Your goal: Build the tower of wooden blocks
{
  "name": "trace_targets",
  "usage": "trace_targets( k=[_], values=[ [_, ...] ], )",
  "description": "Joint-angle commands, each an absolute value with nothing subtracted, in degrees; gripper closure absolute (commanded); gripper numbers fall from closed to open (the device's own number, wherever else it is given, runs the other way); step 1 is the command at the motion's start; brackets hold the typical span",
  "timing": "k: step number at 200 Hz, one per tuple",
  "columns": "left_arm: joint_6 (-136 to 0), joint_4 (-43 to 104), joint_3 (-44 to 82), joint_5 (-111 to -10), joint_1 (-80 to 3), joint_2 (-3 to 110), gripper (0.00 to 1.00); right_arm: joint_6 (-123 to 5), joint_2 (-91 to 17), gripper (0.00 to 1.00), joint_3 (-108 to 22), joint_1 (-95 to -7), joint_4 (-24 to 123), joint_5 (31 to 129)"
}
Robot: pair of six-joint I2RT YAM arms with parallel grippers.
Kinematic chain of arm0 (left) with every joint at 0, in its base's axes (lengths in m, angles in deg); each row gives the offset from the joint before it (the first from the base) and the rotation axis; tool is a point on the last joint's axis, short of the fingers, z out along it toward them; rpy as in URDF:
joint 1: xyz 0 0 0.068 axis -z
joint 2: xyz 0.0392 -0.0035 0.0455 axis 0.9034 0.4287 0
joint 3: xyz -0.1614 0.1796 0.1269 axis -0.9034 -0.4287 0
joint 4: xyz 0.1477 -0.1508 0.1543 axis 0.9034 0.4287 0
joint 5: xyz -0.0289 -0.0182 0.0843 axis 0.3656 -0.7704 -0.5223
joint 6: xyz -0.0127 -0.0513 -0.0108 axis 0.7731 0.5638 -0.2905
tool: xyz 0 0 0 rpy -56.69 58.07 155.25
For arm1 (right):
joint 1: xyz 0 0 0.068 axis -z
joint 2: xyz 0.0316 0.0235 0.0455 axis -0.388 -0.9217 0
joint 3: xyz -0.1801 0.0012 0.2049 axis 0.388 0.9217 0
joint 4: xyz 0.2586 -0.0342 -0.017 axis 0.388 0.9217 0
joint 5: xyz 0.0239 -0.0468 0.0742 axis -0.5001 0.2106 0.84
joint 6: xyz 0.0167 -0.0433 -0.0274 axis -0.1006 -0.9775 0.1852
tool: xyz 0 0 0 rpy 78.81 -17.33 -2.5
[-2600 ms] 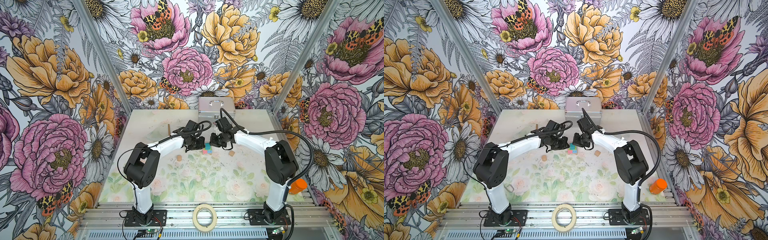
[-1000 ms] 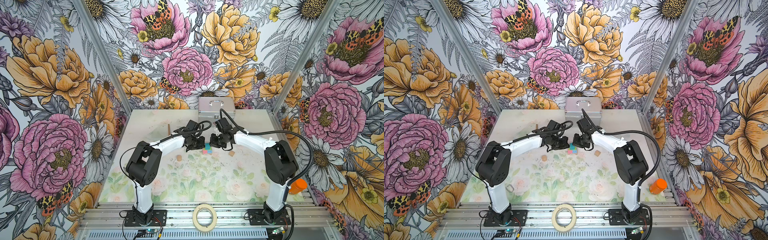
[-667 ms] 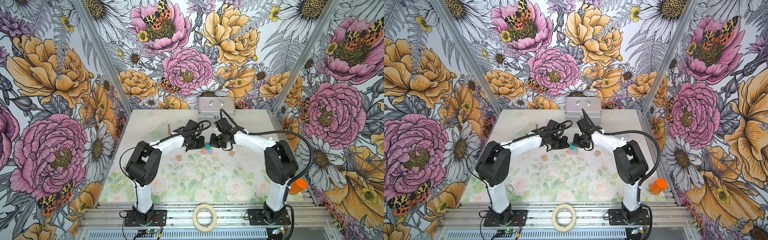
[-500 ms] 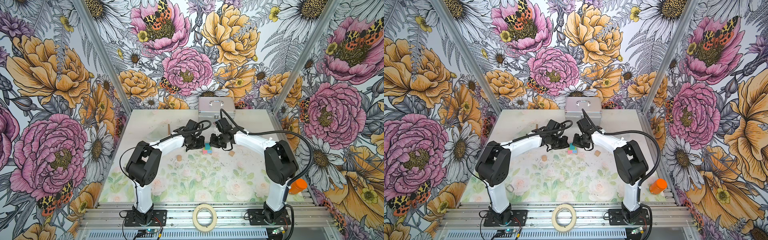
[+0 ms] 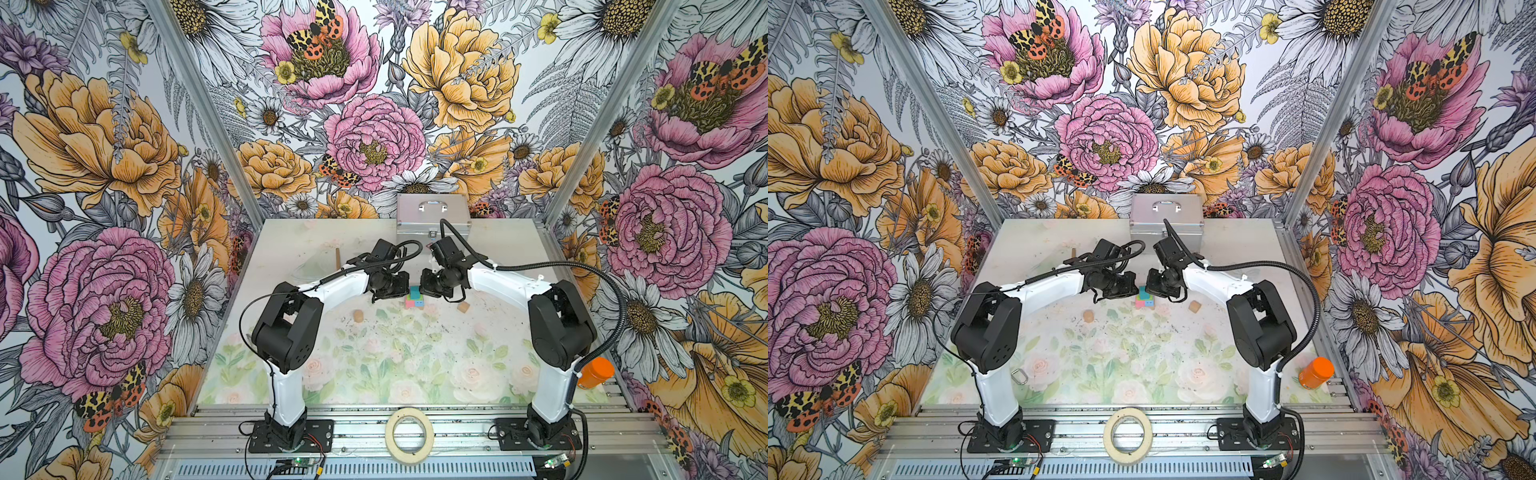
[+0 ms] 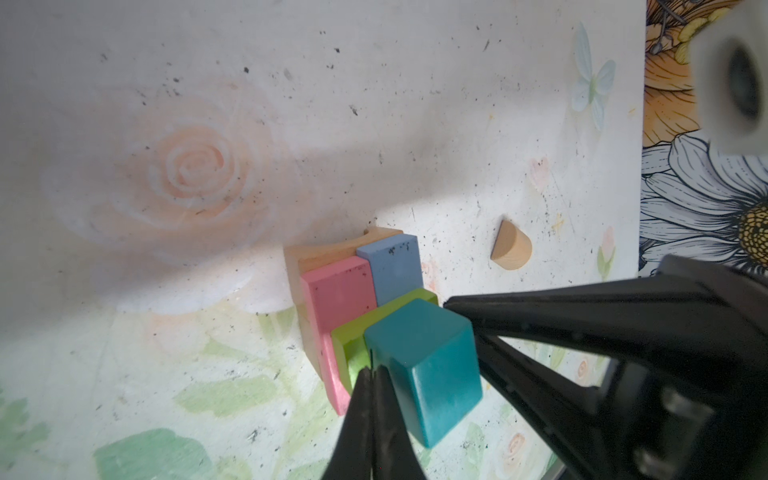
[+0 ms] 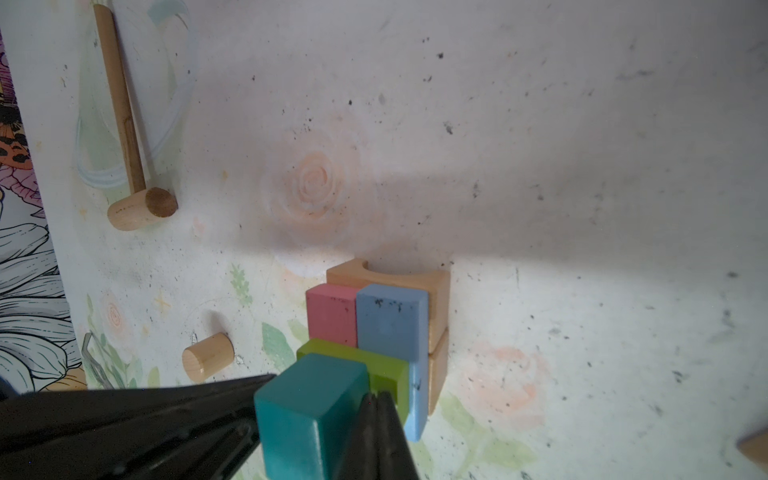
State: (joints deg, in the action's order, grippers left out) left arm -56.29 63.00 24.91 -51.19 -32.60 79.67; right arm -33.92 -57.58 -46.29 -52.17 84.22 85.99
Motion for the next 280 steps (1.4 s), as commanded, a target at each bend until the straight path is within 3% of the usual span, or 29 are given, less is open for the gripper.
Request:
trace_targets(
  k=[1,152,234,263,280],
  values=[
    [-55.8,62.6,26.6,-52.6,-33.0,80.0,1.00,-33.6,-56.2,1.00,-45.8,-52.5,83.2,85.8],
    [-55.9,63.3,26.1,-53.8,-33.3,79.1,1.00,-33.8,-55.4,1.00,-45.7,-52.4,83.3,84.9],
    [-58.2,70.0,24.4,-62.2,-36.3,69.0,1.00,-34.2,-50.4,1.00,-43.3,-50.1,83.4,83.1],
    [-59.7,77.6,22.9,-68.8,-38.0,63.4,0.90,-34.6,-47.6,1.00,-41.1,-48.4,83.4,81.9],
    [-60.0,81.8,21.5,-71.9,-38.7,60.9,0.74,-34.9,-46.2,1.00,-39.7,-47.5,83.4,81.3]
  ],
)
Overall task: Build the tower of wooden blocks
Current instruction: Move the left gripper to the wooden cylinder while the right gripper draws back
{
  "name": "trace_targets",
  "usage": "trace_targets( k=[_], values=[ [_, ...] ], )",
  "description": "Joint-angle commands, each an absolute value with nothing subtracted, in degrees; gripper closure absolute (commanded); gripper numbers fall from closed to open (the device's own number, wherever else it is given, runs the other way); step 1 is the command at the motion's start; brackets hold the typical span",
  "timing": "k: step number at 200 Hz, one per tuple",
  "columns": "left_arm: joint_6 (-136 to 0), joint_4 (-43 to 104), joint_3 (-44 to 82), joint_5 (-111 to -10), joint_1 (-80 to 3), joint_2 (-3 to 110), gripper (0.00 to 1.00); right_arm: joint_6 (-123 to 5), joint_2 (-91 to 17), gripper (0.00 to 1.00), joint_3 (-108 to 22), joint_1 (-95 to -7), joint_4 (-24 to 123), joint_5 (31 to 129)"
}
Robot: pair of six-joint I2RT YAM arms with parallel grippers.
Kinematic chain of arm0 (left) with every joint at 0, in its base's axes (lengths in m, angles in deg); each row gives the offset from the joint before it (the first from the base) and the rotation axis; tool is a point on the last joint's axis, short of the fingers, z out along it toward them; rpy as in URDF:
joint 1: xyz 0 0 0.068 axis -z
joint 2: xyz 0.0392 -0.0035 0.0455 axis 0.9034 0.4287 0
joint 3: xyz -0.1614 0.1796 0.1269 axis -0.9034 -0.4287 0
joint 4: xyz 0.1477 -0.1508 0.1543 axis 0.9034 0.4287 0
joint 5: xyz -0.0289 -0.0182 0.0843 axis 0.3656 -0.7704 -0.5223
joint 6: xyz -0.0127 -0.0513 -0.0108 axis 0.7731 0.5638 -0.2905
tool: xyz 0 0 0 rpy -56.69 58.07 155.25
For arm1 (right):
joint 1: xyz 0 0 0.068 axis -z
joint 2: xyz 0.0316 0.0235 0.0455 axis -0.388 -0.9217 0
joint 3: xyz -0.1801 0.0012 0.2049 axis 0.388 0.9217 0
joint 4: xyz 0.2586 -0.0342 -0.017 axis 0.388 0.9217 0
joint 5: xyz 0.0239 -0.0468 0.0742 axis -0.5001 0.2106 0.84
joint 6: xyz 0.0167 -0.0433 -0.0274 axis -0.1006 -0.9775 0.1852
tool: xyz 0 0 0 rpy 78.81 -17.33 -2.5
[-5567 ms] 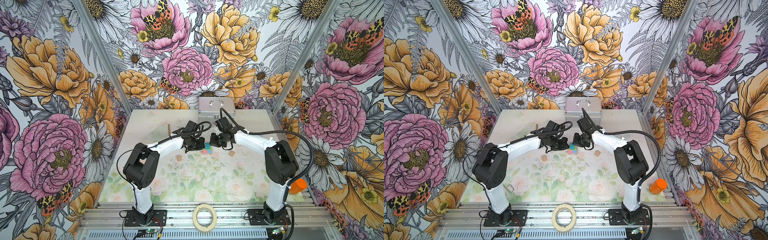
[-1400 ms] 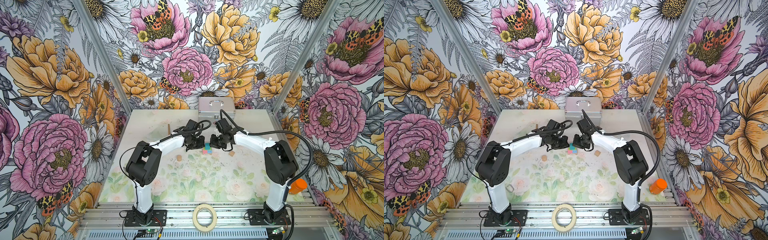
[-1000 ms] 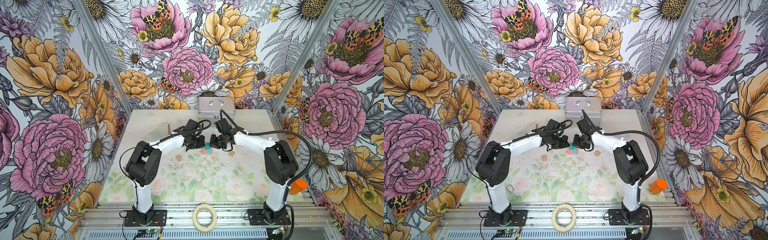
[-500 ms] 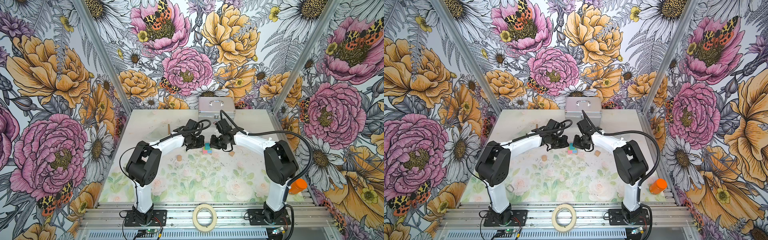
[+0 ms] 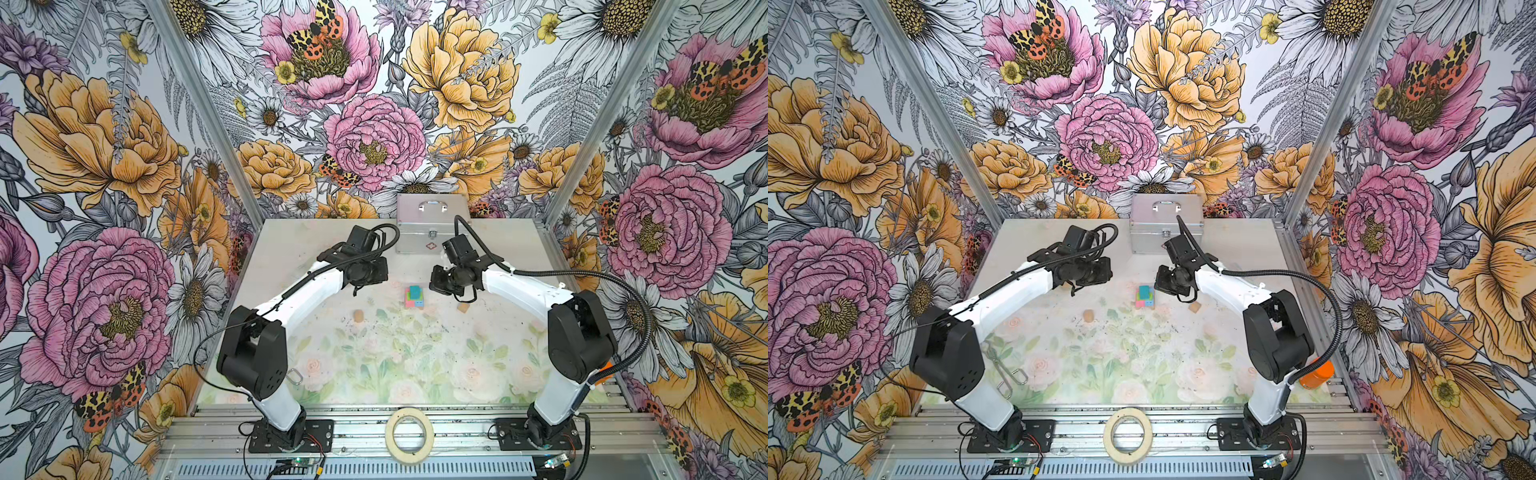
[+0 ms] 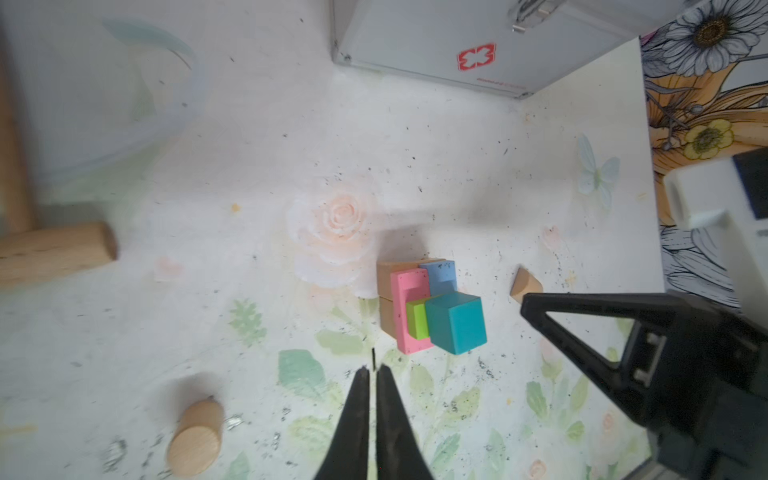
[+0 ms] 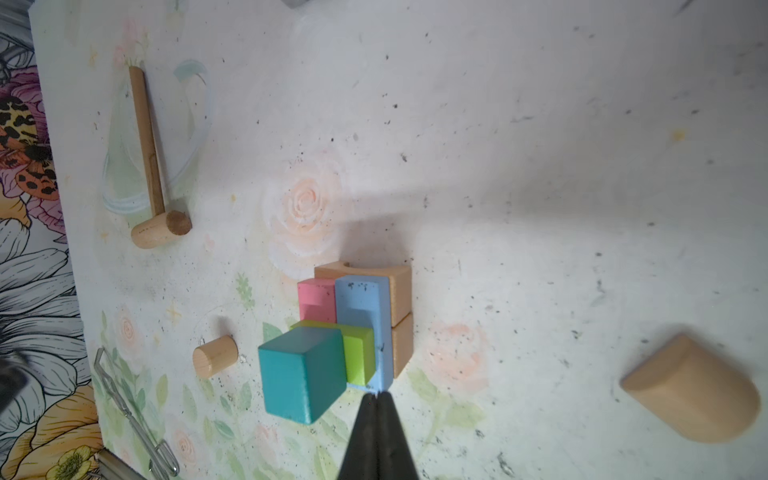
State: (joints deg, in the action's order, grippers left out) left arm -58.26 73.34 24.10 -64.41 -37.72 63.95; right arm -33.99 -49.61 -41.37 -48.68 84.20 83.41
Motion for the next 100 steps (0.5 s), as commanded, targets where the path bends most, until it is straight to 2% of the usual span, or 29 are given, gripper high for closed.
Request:
trace_targets(
  k=[1,15,47,73,100],
  values=[
    [-59.9,82.0,21.4,-72.0,-38.8,60.8,0.73,-35.0,-46.1,1.00,-39.6,-47.5,83.4,81.2],
    [-60.0,84.1,19.8,-74.0,-38.9,59.2,0.58,-35.2,-45.3,1.00,-38.6,-46.8,83.4,80.7],
    [-58.9,85.2,15.5,-73.7,-39.2,57.9,0.36,-35.8,-43.6,1.00,-36.2,-45.8,83.4,79.4],
    [-58.2,85.0,13.4,-74.4,-38.8,58.6,0.29,-36.1,-42.1,1.00,-34.2,-44.8,83.4,78.5],
    [-58.0,84.8,13.1,-74.6,-38.7,60.8,0.27,-36.4,-40.9,1.00,-32.5,-44.1,83.3,78.0]
  ],
)
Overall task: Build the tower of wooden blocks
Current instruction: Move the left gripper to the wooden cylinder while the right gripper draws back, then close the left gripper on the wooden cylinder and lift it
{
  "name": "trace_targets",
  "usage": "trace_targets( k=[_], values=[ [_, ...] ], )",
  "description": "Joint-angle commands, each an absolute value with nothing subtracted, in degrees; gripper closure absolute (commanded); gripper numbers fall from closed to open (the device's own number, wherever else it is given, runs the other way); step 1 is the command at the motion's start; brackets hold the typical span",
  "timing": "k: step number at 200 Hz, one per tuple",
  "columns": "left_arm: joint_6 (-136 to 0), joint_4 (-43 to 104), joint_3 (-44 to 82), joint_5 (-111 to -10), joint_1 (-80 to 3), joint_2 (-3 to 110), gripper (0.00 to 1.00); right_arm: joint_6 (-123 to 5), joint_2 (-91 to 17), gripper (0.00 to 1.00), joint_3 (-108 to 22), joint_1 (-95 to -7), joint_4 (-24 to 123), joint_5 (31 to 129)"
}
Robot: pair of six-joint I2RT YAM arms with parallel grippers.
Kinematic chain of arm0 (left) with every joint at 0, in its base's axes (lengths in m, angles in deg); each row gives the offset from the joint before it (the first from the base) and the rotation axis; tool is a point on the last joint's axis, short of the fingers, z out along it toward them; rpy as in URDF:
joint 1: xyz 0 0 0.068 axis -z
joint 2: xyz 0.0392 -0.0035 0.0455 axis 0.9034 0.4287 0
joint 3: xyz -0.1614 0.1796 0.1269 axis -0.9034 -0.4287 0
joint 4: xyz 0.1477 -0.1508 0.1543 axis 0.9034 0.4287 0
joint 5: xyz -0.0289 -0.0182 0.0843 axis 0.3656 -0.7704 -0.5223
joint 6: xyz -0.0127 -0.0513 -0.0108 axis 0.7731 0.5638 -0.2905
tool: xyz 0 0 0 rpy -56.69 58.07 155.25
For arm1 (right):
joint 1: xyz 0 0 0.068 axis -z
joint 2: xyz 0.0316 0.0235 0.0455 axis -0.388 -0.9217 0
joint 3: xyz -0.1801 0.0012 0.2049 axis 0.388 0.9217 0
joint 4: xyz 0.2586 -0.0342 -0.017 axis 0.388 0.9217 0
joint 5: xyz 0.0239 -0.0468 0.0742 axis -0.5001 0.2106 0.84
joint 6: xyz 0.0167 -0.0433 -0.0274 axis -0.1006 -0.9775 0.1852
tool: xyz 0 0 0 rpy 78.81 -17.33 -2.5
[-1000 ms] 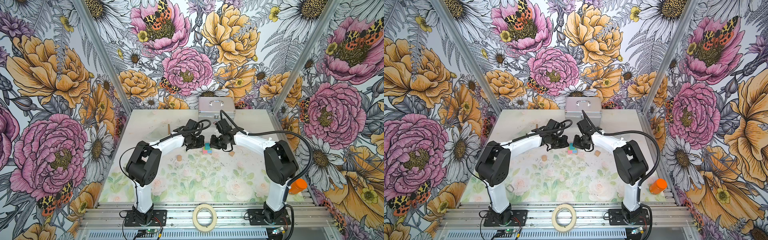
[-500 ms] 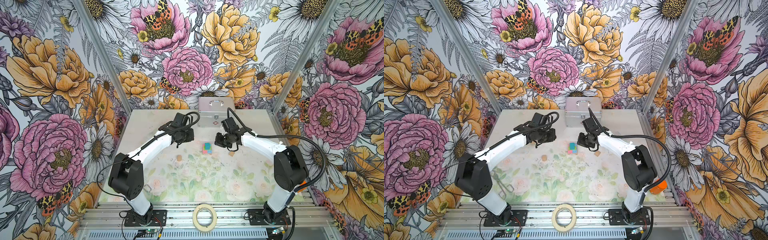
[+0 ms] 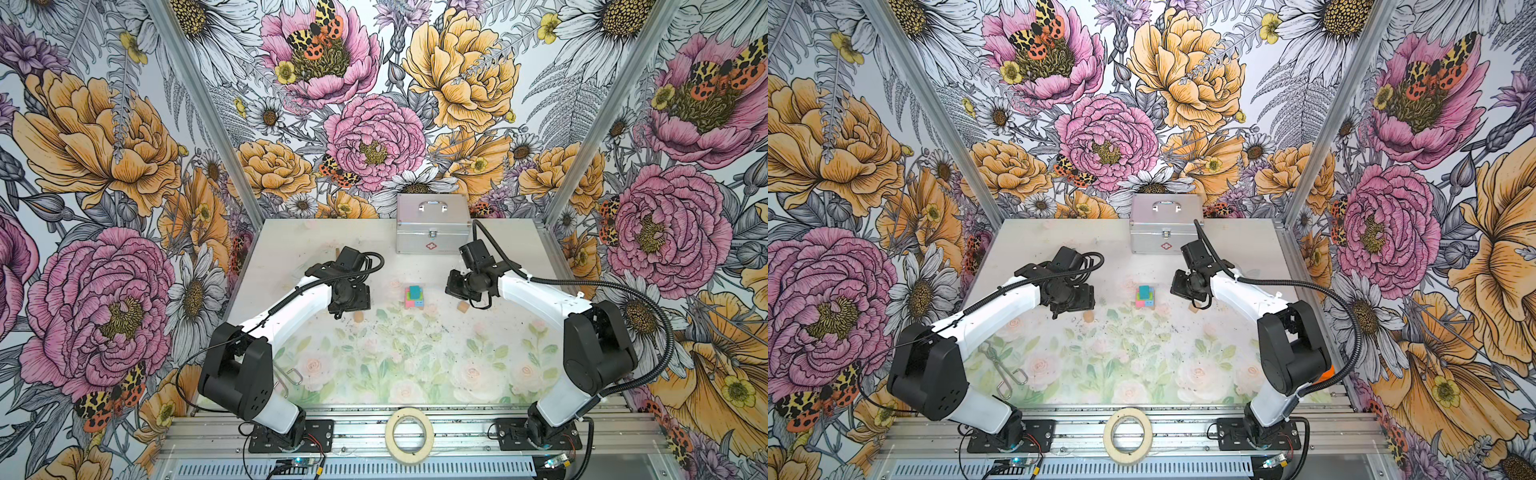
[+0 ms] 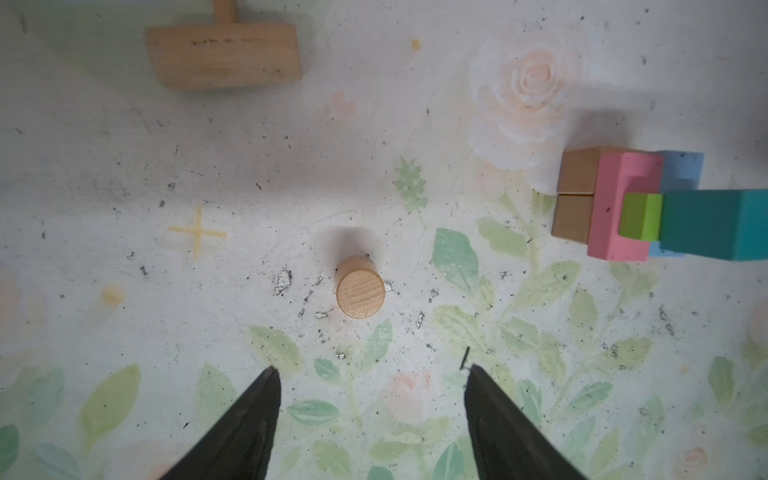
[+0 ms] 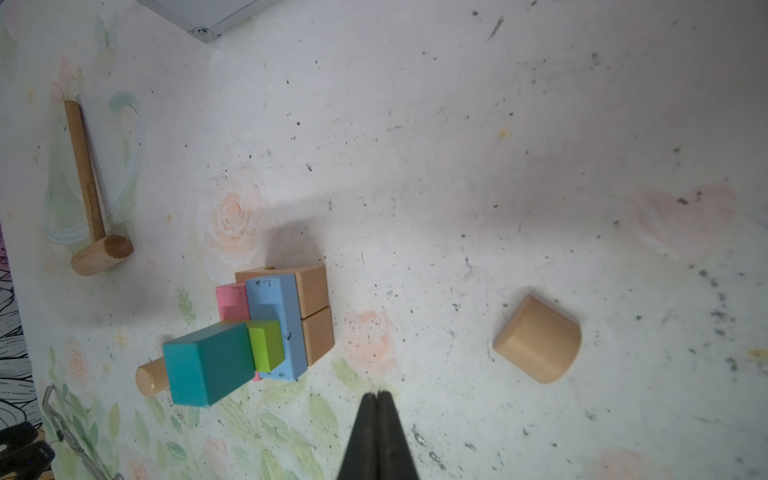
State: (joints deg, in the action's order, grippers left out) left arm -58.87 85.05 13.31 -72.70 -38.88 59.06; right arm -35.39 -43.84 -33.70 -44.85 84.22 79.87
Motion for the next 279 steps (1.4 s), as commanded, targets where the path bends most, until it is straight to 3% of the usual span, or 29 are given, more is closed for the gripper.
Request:
trace_targets(
  k=[1,60,115,279],
  values=[
    [-57.9,84.8,13.1,-74.6,-38.7,60.9,0.27,-36.4,-40.8,1.00,-32.4,-44.0,83.3,78.0],
    [-56.6,81.4,13.7,-73.2,-38.6,67.4,0.28,-36.1,-39.9,1.00,-30.0,-43.5,82.3,77.8],
    [-55.5,79.1,13.6,-72.9,-38.7,70.2,0.44,-36.0,-39.8,1.00,-29.0,-43.2,81.7,77.9],
    [-55.6,78.5,14.3,-72.2,-38.5,73.4,0.68,-35.7,-39.4,1.00,-28.5,-42.8,81.5,78.0]
  ],
)
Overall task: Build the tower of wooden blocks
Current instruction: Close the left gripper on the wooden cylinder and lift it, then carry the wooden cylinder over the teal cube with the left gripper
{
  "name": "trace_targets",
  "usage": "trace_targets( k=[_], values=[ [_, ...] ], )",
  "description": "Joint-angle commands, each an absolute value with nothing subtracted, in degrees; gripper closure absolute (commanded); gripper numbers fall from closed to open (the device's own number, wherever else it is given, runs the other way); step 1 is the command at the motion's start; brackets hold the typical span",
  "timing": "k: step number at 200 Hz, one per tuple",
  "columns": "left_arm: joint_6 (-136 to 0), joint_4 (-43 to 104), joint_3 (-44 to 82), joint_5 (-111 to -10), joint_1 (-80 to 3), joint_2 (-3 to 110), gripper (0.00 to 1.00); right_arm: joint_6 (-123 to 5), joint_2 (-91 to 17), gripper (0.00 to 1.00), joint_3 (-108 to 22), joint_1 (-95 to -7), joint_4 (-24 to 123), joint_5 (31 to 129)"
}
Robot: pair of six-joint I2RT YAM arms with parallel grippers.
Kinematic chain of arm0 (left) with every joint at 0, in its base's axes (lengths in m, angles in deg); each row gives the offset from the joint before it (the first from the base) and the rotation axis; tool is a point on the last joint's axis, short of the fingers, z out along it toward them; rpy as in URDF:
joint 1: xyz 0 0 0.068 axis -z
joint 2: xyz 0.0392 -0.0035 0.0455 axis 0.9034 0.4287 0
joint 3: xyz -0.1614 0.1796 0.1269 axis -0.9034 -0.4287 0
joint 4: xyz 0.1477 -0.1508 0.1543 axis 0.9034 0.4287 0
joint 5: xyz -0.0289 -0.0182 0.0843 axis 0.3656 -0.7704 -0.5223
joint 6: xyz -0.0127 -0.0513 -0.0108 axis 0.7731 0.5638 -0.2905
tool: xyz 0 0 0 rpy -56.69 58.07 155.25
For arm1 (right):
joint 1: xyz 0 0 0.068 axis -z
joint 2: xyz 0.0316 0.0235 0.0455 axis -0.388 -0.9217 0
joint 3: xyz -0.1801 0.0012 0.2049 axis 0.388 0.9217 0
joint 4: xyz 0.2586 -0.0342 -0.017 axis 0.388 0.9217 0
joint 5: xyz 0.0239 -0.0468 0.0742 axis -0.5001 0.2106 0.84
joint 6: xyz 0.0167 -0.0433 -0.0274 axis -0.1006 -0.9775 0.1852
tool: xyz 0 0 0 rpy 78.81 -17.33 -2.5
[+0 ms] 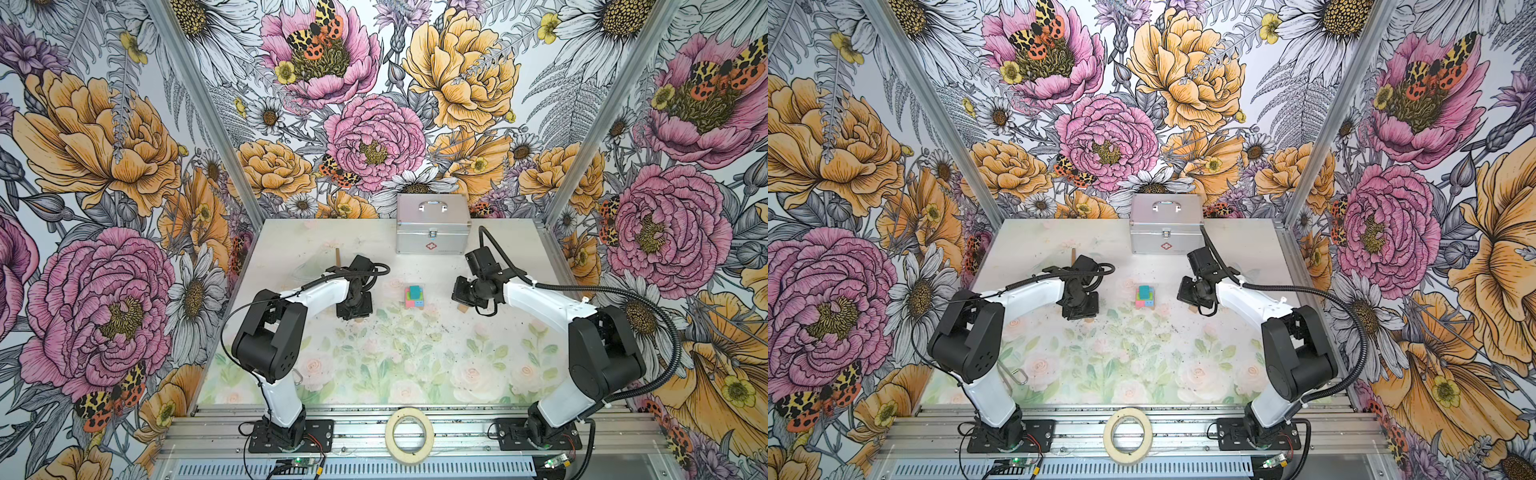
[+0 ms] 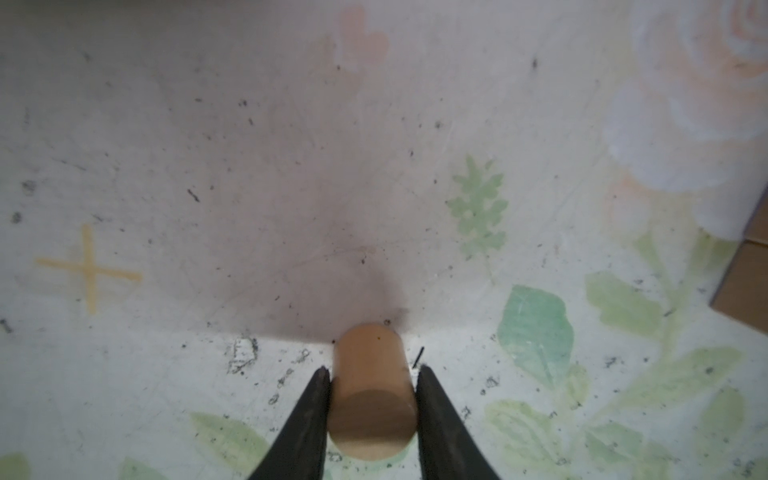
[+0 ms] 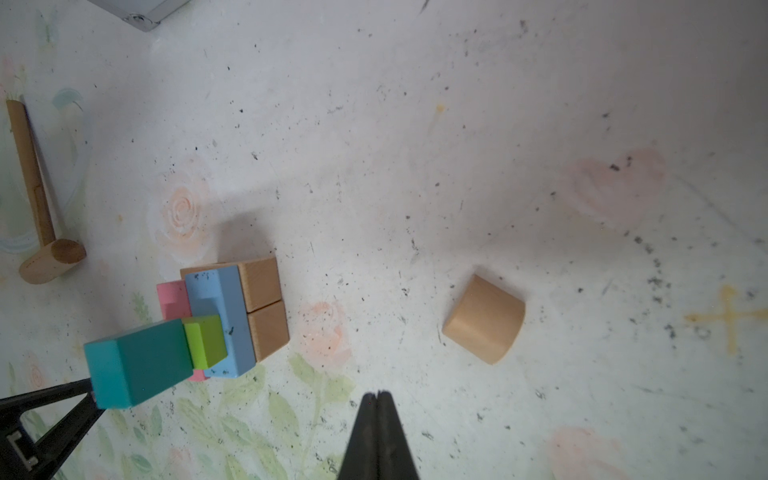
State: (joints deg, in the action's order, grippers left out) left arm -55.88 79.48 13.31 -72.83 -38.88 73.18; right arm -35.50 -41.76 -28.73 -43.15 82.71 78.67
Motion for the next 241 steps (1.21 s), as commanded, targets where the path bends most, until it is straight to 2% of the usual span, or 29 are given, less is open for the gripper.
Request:
trace_targets(
  k=[1,39,70,115,241],
  values=[
    [-55.6,78.5,14.4,-72.2,-38.5,73.4,0.68,-35.6,-39.4,1.00,-28.5,-42.8,81.5,78.0],
    [-55.7,78.5,14.4,-72.2,-38.4,73.5,0.76,-35.7,-39.4,1.00,-28.4,-42.8,81.5,78.1],
    [-56.3,78.7,14.9,-71.8,-38.4,73.6,0.89,-35.6,-39.5,1.00,-28.6,-42.8,81.5,78.0],
    [-59.0,81.0,17.7,-73.2,-36.8,71.7,1.00,-35.7,-39.7,1.00,-29.0,-42.8,81.5,78.3],
    [-66.6,93.1,36.8,-76.2,-30.0,69.1,1.00,-36.4,-38.5,1.00,-27.0,-42.0,81.5,78.3]
  ],
)
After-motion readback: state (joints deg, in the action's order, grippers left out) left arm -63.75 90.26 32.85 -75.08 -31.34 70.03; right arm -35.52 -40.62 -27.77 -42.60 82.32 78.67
